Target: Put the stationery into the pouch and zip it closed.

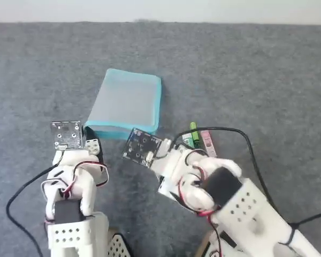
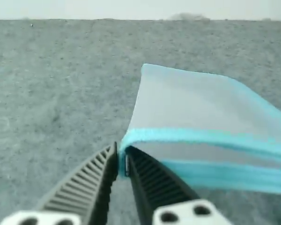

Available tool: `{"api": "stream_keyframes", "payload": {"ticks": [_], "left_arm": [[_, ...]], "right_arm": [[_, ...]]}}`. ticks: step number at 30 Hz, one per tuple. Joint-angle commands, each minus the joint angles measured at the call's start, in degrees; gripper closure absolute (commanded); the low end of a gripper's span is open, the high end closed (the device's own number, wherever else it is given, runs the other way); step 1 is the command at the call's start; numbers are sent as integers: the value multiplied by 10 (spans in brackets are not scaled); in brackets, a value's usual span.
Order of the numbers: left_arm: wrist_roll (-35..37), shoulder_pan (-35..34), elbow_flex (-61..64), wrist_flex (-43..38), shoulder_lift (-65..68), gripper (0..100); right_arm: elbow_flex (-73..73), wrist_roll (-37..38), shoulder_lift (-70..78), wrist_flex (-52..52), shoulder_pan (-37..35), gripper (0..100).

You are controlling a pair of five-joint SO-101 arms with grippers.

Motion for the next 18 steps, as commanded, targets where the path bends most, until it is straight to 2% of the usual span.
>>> {"api": "stream_keyframes", "payload": {"ticks": [1,6,12,15,18], "left_arm": [[11,-4,-12,-23,-11,989],[11,-4,-12,-23,-11,989],[11,-4,-11,-22,-11,989],[11,-4,-11,-22,-11,989],[11,-4,-11,-22,-11,989]], "right_arm": [[-2,-9,-47,-12,-8,744],[43,-9,-37,-114,29,742],[48,7,48,-252,87,742],[48,45,99,-291,98,742],[40,49,152,-315,100,742]]}}
